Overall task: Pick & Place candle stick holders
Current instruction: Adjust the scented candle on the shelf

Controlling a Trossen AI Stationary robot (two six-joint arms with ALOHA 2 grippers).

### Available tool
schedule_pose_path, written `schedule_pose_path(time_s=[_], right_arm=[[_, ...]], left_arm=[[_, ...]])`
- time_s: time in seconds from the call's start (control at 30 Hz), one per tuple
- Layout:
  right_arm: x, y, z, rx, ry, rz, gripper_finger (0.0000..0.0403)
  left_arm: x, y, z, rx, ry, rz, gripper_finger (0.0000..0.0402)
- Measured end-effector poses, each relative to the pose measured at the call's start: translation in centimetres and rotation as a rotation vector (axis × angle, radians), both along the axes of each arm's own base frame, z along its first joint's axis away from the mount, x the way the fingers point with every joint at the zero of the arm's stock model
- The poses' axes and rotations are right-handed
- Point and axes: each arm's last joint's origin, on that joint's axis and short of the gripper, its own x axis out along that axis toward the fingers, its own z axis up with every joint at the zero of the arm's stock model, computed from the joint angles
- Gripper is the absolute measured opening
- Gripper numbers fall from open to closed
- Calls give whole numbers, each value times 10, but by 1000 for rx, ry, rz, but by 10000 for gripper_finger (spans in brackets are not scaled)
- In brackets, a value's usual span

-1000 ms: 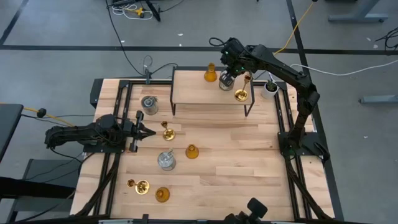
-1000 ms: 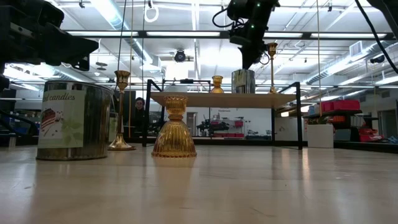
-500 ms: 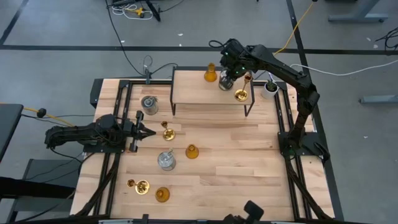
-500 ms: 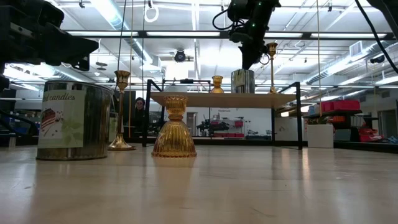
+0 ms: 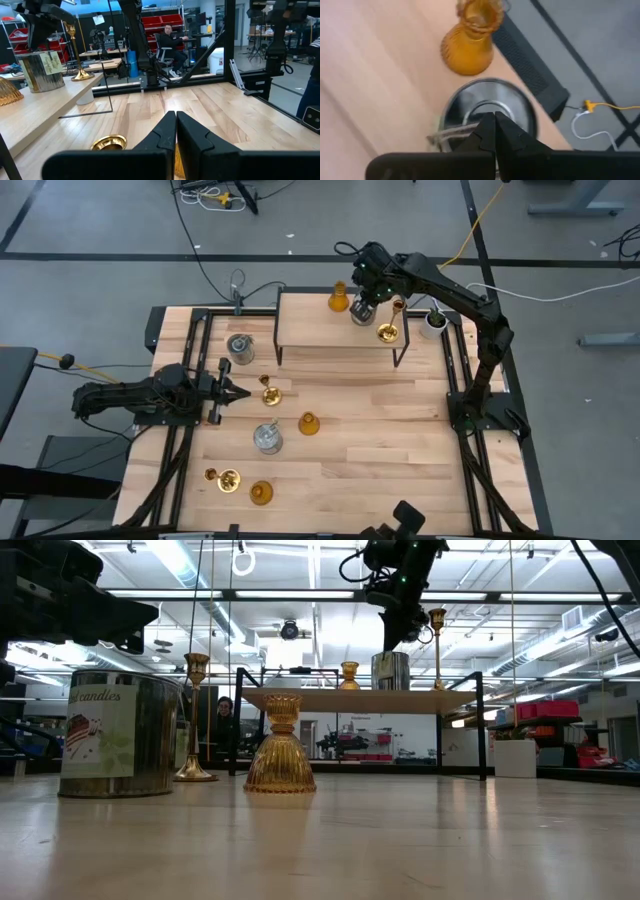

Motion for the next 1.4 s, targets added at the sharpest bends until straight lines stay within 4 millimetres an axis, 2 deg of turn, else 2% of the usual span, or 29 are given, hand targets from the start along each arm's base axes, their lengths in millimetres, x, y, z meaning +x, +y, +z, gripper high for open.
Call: schedule_pose_path(time_s=[0.43,1.4], right_arm=[[-8,-3,-4,19,64,-58,0],[0,-4,-10,99,15,18,0]], left_arm=[[0,0,0,0,0,0,18],[0,0,0,0,0,0,18]])
